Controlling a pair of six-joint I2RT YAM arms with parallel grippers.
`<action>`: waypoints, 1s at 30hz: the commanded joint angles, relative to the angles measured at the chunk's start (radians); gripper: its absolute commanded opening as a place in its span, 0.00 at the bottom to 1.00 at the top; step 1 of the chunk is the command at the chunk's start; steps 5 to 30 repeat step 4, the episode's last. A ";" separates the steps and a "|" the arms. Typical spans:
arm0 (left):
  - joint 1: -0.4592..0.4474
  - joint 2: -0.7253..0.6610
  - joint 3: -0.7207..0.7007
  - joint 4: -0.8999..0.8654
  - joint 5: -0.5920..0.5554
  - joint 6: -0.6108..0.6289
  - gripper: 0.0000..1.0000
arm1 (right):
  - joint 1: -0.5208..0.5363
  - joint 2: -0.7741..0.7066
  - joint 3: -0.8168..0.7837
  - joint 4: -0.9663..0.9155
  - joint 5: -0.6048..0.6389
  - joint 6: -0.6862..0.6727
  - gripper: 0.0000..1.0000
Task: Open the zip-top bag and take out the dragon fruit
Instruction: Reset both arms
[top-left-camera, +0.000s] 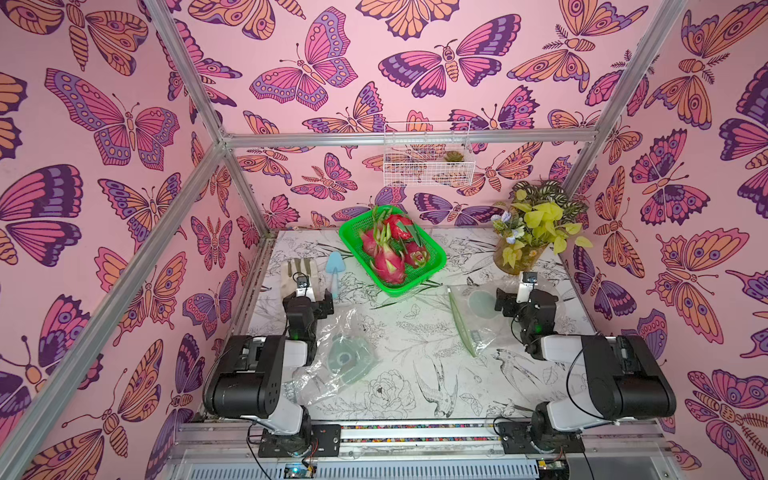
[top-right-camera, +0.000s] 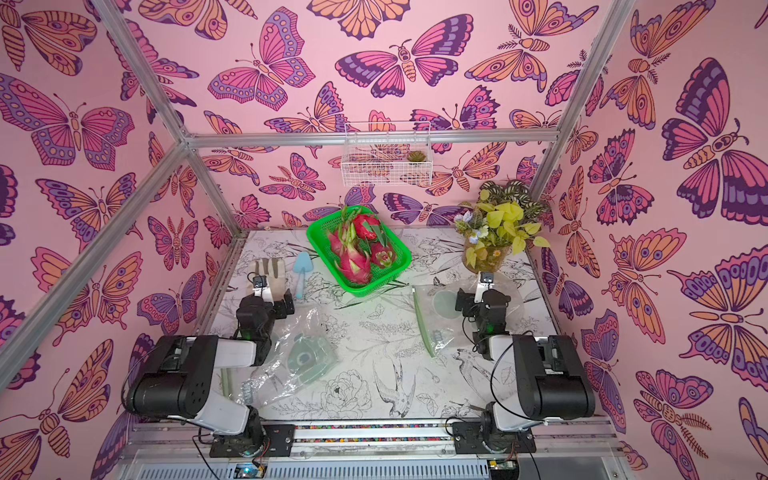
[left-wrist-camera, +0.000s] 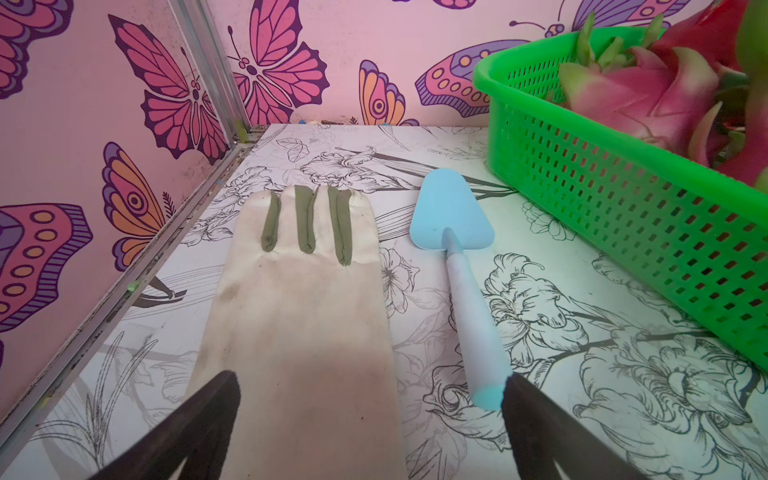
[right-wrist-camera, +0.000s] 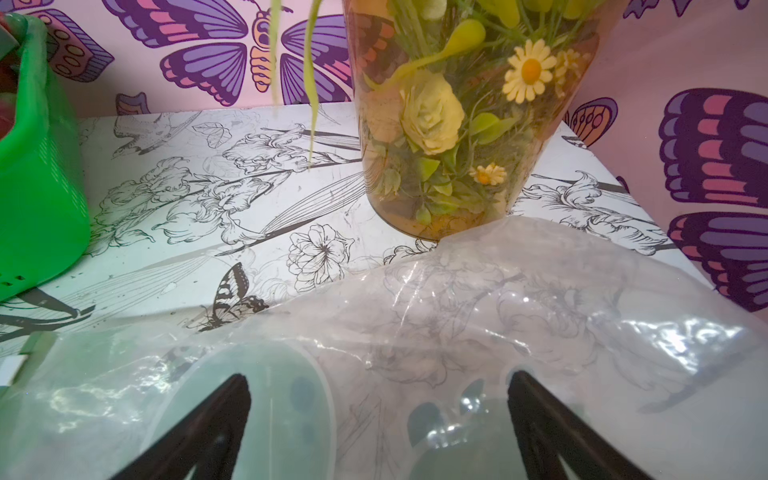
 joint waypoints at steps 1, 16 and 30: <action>0.005 -0.002 -0.004 -0.017 -0.011 -0.006 1.00 | -0.004 0.005 0.018 -0.002 -0.010 0.003 0.99; 0.005 -0.001 -0.004 -0.017 -0.011 -0.006 1.00 | -0.002 0.004 0.015 0.001 -0.010 0.001 0.99; 0.005 -0.001 -0.004 -0.017 -0.011 -0.006 1.00 | -0.002 0.004 0.015 0.001 -0.010 0.001 0.99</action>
